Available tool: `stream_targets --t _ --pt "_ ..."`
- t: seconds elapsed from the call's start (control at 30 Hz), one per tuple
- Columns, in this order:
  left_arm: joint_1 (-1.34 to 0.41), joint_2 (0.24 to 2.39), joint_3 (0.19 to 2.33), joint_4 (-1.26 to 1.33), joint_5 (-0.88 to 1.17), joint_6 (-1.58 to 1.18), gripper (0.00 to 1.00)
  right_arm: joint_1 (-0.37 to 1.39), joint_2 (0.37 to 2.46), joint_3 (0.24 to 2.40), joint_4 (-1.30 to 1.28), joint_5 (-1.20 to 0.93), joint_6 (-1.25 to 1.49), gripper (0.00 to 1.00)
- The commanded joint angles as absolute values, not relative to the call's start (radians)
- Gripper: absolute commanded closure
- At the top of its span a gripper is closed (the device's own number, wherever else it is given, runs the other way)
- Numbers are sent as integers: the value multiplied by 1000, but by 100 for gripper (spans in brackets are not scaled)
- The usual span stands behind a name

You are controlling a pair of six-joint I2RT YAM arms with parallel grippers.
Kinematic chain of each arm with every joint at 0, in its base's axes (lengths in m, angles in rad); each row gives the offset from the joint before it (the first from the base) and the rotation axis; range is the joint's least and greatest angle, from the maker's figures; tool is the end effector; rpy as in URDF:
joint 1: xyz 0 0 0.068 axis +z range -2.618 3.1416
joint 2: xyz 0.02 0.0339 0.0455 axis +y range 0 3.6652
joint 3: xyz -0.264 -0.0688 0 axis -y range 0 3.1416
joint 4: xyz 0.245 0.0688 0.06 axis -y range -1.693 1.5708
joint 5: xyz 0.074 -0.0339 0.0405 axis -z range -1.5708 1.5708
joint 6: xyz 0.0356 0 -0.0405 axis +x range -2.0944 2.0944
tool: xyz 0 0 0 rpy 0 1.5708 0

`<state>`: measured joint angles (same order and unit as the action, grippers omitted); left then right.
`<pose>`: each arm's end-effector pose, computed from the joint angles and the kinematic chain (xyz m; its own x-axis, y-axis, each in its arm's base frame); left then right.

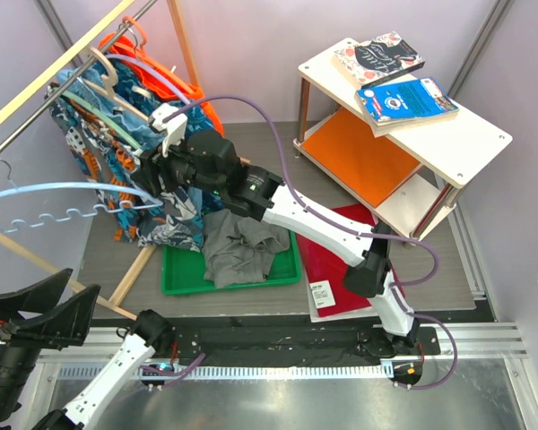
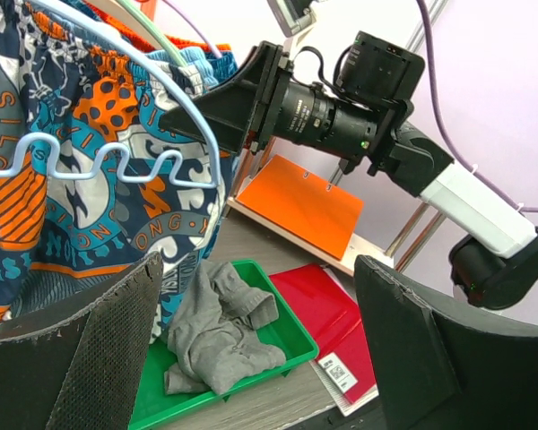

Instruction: Remove the shorts from the hanger

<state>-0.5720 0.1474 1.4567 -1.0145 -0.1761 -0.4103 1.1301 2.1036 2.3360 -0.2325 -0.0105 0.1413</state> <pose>-0.1071 0.0764 0.4361 0.0677 -0.5106 -0.8571 0.4569 0.7796 -0.4284 0.2080 0.4418 0.4557 -0.1280 0.0586 -0.9900 -0.8998 0.4129 0.1408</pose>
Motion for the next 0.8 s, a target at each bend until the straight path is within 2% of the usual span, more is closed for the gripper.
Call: stream_targets --t 0.0,0.1,0.23,0.3,0.43,0.6,0.77 --pt "-577 138 1471 -1008 -193 -411 14 1138 2147 2460 -319 -5 129 37" --pt "-578 141 1468 -1003 -193 -413 14 1137 2164 2476 -298 46 115 41" --pt "-578 149 1470 -1002 -187 -414 14 1138 2183 2476 -230 41 101 62" --pt "-578 150 1477 -1006 -186 -413 14 1138 2198 2483 -195 57 97 68" --pt "-578 150 1485 -1011 -193 -413 14 1137 2203 2459 -121 103 104 99" --pt "-580 161 1505 -1025 -193 -408 14 1146 2100 2185 271 63 103 99" --pt "-581 169 1525 -1037 -199 -400 14 1154 2074 2109 477 35 100 99"
